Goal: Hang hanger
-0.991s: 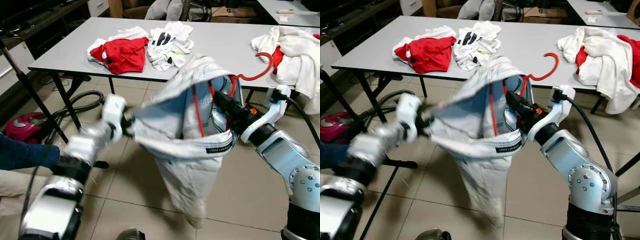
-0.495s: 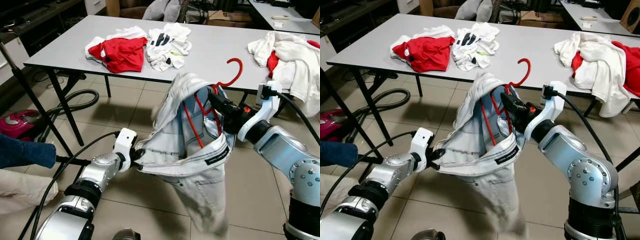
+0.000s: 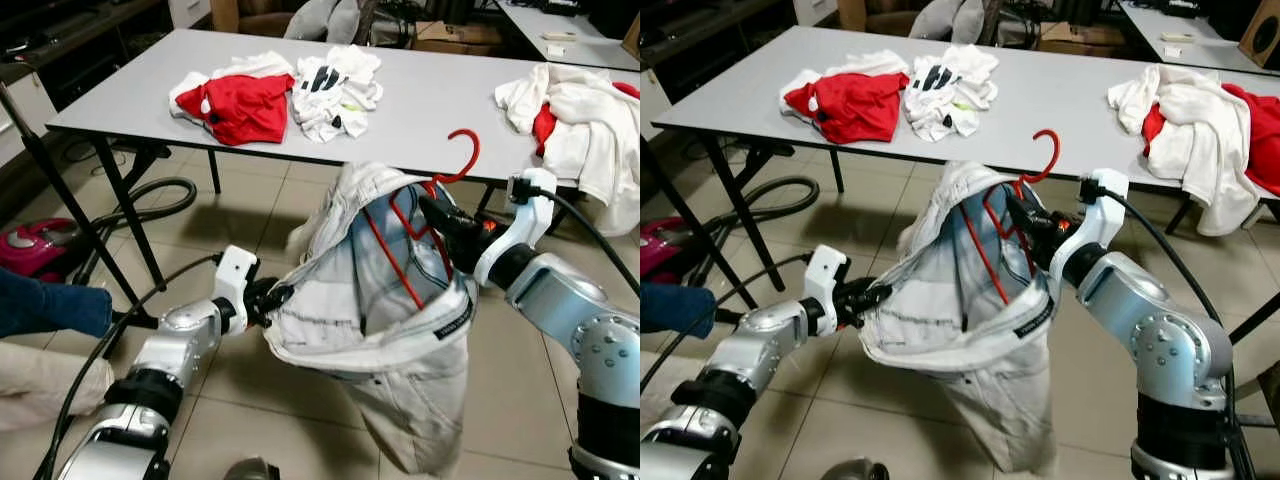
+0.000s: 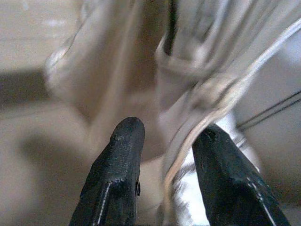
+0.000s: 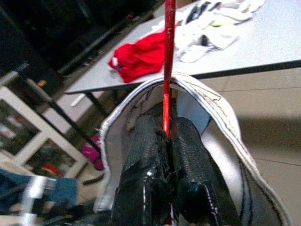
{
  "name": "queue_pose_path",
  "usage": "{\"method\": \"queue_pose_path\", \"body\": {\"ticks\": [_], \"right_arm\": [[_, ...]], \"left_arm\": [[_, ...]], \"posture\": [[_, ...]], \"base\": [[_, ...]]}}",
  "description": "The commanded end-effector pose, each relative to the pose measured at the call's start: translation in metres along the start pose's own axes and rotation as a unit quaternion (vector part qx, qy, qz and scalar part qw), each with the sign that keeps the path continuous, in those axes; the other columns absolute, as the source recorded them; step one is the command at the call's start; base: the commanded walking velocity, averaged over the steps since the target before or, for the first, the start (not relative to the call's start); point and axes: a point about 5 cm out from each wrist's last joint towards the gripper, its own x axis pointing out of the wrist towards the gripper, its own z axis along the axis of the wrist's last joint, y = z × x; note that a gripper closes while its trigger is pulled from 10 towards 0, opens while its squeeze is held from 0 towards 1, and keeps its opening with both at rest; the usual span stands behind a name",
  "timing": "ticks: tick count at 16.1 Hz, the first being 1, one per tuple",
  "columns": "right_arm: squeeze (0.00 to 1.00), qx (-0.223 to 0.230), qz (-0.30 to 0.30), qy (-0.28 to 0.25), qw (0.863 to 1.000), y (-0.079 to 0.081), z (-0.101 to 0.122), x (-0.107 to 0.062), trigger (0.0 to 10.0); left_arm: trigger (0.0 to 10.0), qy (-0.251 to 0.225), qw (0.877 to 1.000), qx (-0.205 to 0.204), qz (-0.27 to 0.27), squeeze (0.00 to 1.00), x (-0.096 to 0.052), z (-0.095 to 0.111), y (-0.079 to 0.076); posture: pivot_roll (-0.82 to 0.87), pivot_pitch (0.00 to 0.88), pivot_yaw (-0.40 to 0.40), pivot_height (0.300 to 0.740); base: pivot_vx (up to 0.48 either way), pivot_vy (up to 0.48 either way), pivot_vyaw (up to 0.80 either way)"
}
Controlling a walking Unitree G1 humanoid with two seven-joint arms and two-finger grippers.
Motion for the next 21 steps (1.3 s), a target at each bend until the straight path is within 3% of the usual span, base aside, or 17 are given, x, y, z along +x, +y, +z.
{"method": "queue_pose_path", "body": {"ticks": [1, 3, 4, 5, 7, 9, 10, 12, 14, 16, 17, 19, 21], "right_arm": [[0.00, -0.030, -0.008, -0.026, 0.999, -0.002, 0.013, 0.004, 10.0], [0.00, -0.040, -0.014, -0.016, 0.999, -0.006, 0.007, 0.009, 10.0], [0.00, -0.043, -0.016, -0.011, 0.999, -0.008, 0.003, 0.012, 10.0], [0.00, -0.050, -0.021, -0.003, 0.999, -0.010, -0.002, 0.014, 10.0], [0.00, -0.050, -0.039, -0.006, 0.998, -0.017, -0.011, 0.018, 10.0], [0.00, -0.069, -0.065, 0.008, 0.995, -0.028, -0.031, 0.013, 10.0], [0.00, -0.068, -0.064, 0.018, 0.995, -0.032, -0.044, 0.007, 10.0], [0.00, -0.073, -0.103, 0.026, 0.992, -0.046, -0.067, -0.009, 10.0], [0.00, -0.069, -0.120, 0.022, 0.990, -0.053, -0.079, -0.018, 10.0], [0.00, -0.075, -0.121, 0.025, 0.990, -0.058, -0.091, -0.024, 10.0], [0.00, -0.074, -0.121, 0.021, 0.990, -0.059, -0.092, -0.025, 10.0], [0.00, -0.080, -0.132, 0.025, 0.988, -0.063, -0.095, -0.024, 10.0], [0.00, -0.107, -0.121, 0.027, 0.986, -0.062, -0.093, -0.020, 10.0]], "left_arm": [[10.0, -0.072, 0.995, -0.036, -0.059, 1.00, -0.001, 0.026, -0.010], [10.0, -0.130, 0.987, -0.059, -0.077, 1.00, -0.003, 0.046, -0.014], [10.0, -0.159, 0.982, -0.067, -0.075, 0.66, -0.004, 0.056, -0.014], [10.0, -0.169, 0.981, -0.070, -0.068, 0.00, -0.005, 0.061, -0.013], [10.0, -0.155, 0.985, -0.063, -0.032, 0.00, -0.010, 0.066, -0.013], [10.0, -0.130, 0.987, -0.017, 0.093, 0.00, -0.021, 0.064, -0.003], [10.0, -0.148, 0.981, 0.006, 0.122, 0.00, -0.027, 0.067, -0.002], [10.0, -0.193, 0.964, -0.026, 0.182, 0.00, -0.040, 0.070, -0.001], [10.0, -0.169, 0.966, -0.029, 0.195, 0.00, -0.043, 0.059, -0.003], [10.0, -0.120, 0.970, 0.030, 0.208, 0.00, -0.039, 0.042, -0.004], [10.0, -0.113, 0.970, 0.037, 0.210, 0.00, -0.038, 0.040, -0.004], [10.0, -0.110, 0.968, -0.004, 0.225, 0.00, -0.038, 0.032, -0.002], [10.0, -0.097, 0.969, 0.012, 0.228, 0.00, -0.036, 0.030, -0.002]], "posture": [[-0.07, 0.000, -0.023, 0.740], [-0.07, 0.000, -0.021, 0.740], [-0.07, 0.000, -0.021, 0.740], [-0.06, 0.000, -0.017, 0.740], [-0.06, 0.000, -0.010, 0.740], [-0.04, 0.000, -0.017, 0.740], [-0.03, 0.000, -0.019, 0.740], [-0.02, 0.000, -0.011, 0.740], [-0.03, 0.000, -0.002, 0.740], [-0.02, 0.000, -0.006, 0.740], [-0.02, 0.000, -0.006, 0.740], [-0.03, 0.000, -0.005, 0.740], [-0.03, 0.000, -0.010, 0.740]], "base": [[0.000, 0.000, 0.00], [0.000, 0.000, 0.00], [0.000, 0.000, 0.00], [0.000, 0.000, 0.00], [0.000, 0.000, 0.00], [0.000, 0.000, 0.00], [0.000, 0.000, 0.00], [0.000, 0.000, 0.00], [0.000, 0.000, 0.00], [0.000, 0.000, 0.00], [0.000, 0.000, 0.00], [0.000, 0.000, 0.39], [0.000, 0.000, 0.79]]}}
